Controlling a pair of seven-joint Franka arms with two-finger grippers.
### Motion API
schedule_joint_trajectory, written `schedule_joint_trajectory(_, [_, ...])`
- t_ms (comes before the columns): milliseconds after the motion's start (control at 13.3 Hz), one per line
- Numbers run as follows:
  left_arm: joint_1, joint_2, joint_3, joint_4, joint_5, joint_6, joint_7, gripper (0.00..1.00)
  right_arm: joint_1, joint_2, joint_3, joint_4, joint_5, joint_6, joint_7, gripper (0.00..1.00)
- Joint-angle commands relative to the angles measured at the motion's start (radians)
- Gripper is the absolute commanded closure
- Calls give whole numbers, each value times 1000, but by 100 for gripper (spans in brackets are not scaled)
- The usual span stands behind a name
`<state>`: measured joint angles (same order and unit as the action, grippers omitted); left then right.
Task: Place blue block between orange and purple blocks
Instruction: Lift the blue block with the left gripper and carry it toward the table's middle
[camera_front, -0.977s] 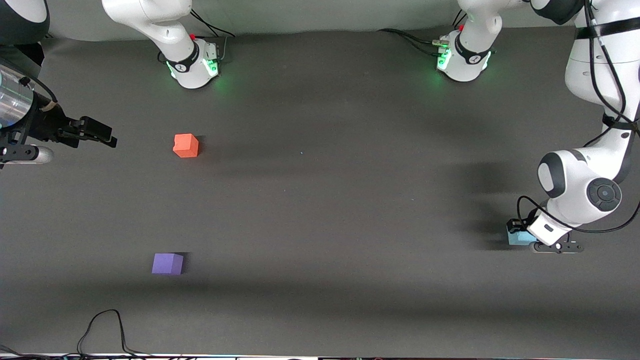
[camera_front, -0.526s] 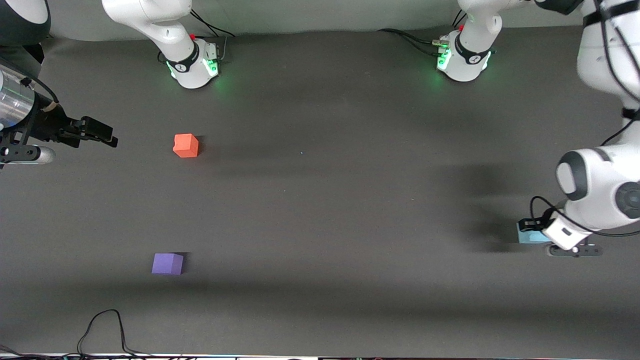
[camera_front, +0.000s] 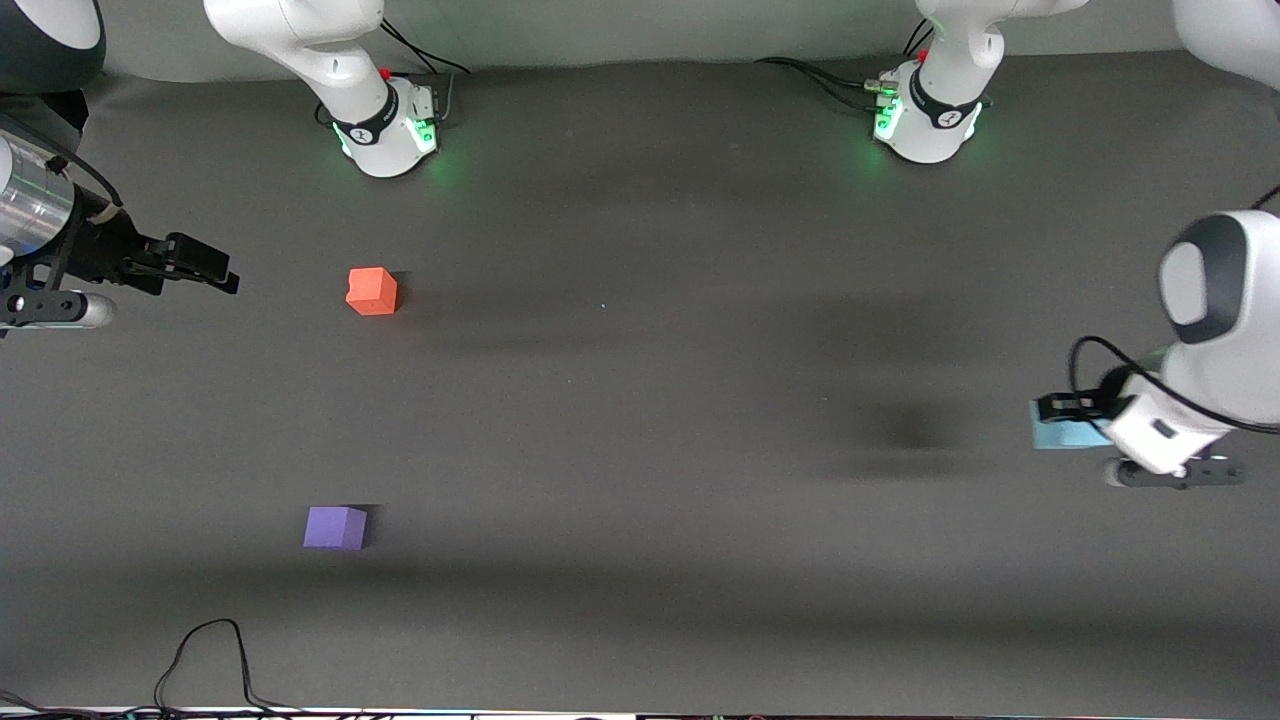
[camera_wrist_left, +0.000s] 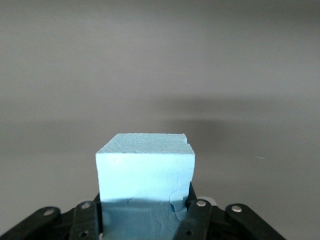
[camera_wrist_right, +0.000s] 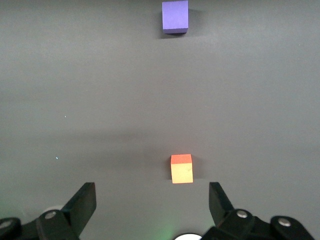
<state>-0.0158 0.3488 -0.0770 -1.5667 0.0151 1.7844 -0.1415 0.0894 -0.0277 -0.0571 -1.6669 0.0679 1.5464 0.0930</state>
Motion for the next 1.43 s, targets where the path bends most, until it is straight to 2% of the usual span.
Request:
schedule_joint_trajectory(0, [-122,24,-75,77,3,-53,-261,82,4,-20,-1,-27,1,-3,-3,0])
schedule_joint_trajectory(150, [-231,79,-104,149,6,-45,-436,82,4,-20,-1,-34,1,-2,-3,0])
schedule_joint_trajectory(300, [-356,148,-104,227,5,-42,-556,82,6,-20,0,-39,1,1,-1,0])
schedule_joint_trajectory(526, [-482,232,-103,313,12,-33,-650,82,6,-15,0,-47,1,8,-1,0])
schedule_joint_trajectory(751, [-605,297,-101,320,23,105,-739,82,6,-15,0,-53,1,12,-1,0])
schedule_joint_trajectory(1127, [-768,447,-87,317,118,282,-866,80,6,-12,0,-59,1,21,-3,0])
schedule_joint_trajectory(1352, [-777,533,-86,313,164,351,-889,80,6,-12,0,-59,-2,21,-3,0])
